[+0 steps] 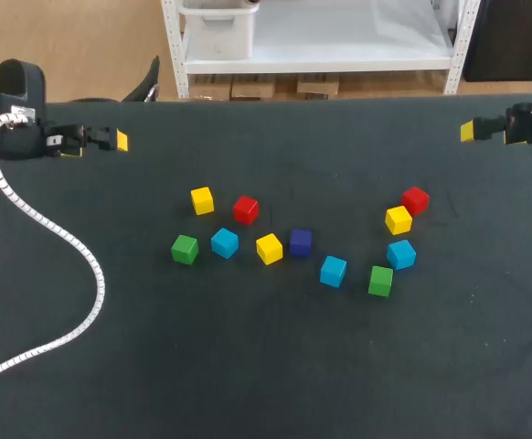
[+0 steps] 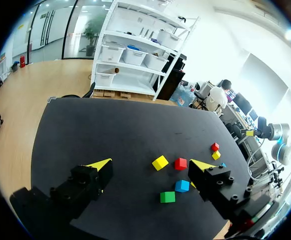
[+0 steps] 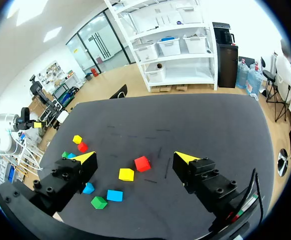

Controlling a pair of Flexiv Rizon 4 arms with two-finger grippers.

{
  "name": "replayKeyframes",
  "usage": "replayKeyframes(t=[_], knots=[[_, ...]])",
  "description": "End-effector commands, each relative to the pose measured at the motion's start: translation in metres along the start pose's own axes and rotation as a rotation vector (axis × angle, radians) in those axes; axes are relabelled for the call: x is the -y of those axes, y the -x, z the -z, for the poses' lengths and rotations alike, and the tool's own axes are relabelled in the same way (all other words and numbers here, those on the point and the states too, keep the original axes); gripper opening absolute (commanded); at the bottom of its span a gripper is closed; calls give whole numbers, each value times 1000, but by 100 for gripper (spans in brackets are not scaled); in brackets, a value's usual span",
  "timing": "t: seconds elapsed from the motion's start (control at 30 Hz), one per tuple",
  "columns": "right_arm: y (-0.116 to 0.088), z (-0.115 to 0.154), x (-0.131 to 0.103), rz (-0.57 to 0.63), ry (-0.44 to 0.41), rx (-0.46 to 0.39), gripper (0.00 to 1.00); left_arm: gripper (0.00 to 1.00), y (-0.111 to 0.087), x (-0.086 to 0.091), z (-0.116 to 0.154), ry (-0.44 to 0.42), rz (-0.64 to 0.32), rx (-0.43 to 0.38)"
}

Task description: Place the blue cubes, place green cubes on the blue cubes, place the yellow cubes on the green cubes, then place the red cubes on the yellow cubes, and place purple cube on the red cubes.

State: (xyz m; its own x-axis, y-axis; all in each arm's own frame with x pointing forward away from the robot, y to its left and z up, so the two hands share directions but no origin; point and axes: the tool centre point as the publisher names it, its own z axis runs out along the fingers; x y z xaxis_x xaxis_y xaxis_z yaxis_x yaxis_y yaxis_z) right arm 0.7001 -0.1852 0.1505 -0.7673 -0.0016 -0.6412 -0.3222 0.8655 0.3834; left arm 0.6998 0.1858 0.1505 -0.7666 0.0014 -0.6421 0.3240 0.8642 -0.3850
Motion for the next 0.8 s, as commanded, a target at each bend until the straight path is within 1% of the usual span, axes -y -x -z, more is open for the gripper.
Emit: replayKeyframes(t=[0.03,0.63,0.7,0.73,0.77,0.8], knots=[[0,0,-1,0,-4,1,100,100,0,0,0,2,1,-1],[0,0,-1,0,-4,1,100,100,0,0,0,2,1,-1],[0,0,-1,0,-4,1,100,100,1,3,0,-33,-110,8],[0,0,-1,0,-4,1,100,100,2,4,1,-32,-181,-4],[0,0,-1,0,-4,1,100,100,3,6,2,-36,-272,-12],[0,0,-1,0,-4,1,100,100,4,7,3,-27,-367,-38]])
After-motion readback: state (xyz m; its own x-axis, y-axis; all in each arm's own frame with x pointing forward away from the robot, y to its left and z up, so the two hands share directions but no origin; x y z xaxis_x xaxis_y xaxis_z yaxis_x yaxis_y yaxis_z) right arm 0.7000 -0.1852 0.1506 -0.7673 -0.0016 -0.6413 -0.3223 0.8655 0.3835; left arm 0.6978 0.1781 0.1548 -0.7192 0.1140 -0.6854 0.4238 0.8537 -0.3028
